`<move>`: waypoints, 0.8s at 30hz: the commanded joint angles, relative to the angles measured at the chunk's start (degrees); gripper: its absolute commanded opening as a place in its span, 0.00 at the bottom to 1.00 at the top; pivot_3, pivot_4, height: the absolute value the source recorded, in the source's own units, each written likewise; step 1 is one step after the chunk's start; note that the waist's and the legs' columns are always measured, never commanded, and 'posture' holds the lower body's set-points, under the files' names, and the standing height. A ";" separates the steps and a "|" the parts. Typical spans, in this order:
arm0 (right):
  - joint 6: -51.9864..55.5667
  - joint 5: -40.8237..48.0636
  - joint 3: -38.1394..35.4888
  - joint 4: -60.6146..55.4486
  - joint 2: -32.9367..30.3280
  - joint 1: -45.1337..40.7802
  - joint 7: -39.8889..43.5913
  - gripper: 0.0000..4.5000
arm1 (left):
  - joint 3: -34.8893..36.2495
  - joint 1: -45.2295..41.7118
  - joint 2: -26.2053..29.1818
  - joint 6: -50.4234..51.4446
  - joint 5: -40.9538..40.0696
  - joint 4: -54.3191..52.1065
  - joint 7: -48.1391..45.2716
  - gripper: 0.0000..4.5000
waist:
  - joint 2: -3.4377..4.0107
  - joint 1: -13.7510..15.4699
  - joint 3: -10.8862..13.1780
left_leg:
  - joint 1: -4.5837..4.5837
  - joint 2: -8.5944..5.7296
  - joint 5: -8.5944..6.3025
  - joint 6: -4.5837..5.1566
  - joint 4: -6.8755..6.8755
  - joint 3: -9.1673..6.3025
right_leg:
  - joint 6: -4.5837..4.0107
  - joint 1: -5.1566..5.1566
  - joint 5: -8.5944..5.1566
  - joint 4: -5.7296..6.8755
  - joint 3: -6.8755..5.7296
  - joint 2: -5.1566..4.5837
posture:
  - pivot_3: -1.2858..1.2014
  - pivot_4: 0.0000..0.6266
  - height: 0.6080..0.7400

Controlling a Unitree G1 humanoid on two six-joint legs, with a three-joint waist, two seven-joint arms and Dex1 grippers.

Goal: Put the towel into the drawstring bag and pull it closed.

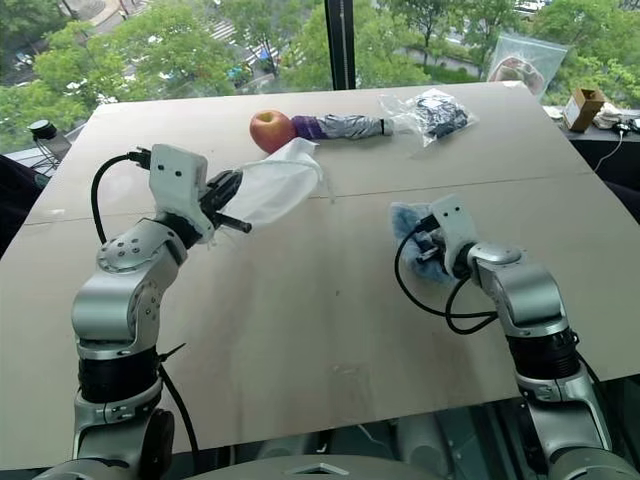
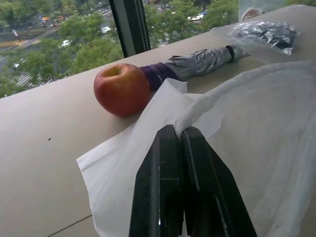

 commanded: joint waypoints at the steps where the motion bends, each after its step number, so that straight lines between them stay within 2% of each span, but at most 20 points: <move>1: -6.44 5.79 -0.56 -1.96 2.75 -0.96 5.50 0.00 | 0.37 -0.84 0.60 0.48 -2.21 -2.64 -0.72 0.00 | 0.04 -0.42 0.05 | 0.00 0.00 0.00 0.00 0.00 0.00 | 0.00 0.01 0.00 0.00 0.01 0.01 | 0.52 0.24 1.00; 7: -3.83 19.85 -6.26 -10.95 6.61 -4.72 11.31 0.00 | -0.69 -1.01 1.20 0.02 -2.63 -1.40 -0.81 0.00 | 0.20 -1.24 0.17 | -0.21 0.06 0.00 -0.01 -0.11 0.01 | -0.01 -0.30 0.01 0.09 0.08 0.10 | 0.52 0.24 1.00; 11: 0.38 26.76 -7.77 -13.84 5.69 -6.00 12.30 0.00 | -2.34 -1.16 1.51 -1.21 -1.65 -0.14 -0.51 0.00 | 0.20 -0.90 0.17 | -0.27 0.04 0.00 -0.01 -0.17 0.00 | 0.00 -0.33 0.00 -0.05 0.06 0.03 | 0.52 0.24 1.00; 15: 0.22 26.86 -6.95 -12.83 7.32 -7.09 8.12 0.00 | -4.04 -0.94 0.86 -1.77 -2.35 -0.45 -0.73 0.00 | 0.20 -0.78 0.17 | -0.34 0.02 0.00 0.00 -0.19 0.03 | 0.00 -0.41 0.00 -0.07 0.07 -0.03 | 0.52 0.24 1.00; 19: 1.31 30.86 -12.80 -11.32 12.23 -10.59 1.97 0.00 | -3.73 -0.80 0.48 -2.10 -2.34 0.39 0.33 0.00 | 0.26 -0.99 0.21 | -0.34 0.03 0.00 -0.01 -0.20 0.05 | -0.01 -0.49 0.01 0.04 0.12 -0.02 | 0.52 0.24 1.00; 21: 0.71 30.53 -13.32 -10.61 12.80 -11.83 -0.43 0.00 | -3.39 -1.02 0.00 -1.73 -2.94 0.44 0.50 0.00 | 0.27 -0.97 0.21 | -0.32 0.02 0.00 -0.01 -0.20 0.04 | -0.01 -0.49 0.01 0.06 0.11 -0.02 | 0.52 0.24 1.00; 24: -1.39 27.49 -7.52 -11.53 10.80 -10.64 -0.14 0.00 | -3.90 -1.24 -0.21 -1.89 -3.08 0.22 0.55 0.00 | 0.27 -0.89 0.21 | -0.32 0.02 0.00 -0.01 -0.24 0.03 | -0.01 -0.48 0.01 0.02 0.09 -0.02 | 0.52 0.24 1.00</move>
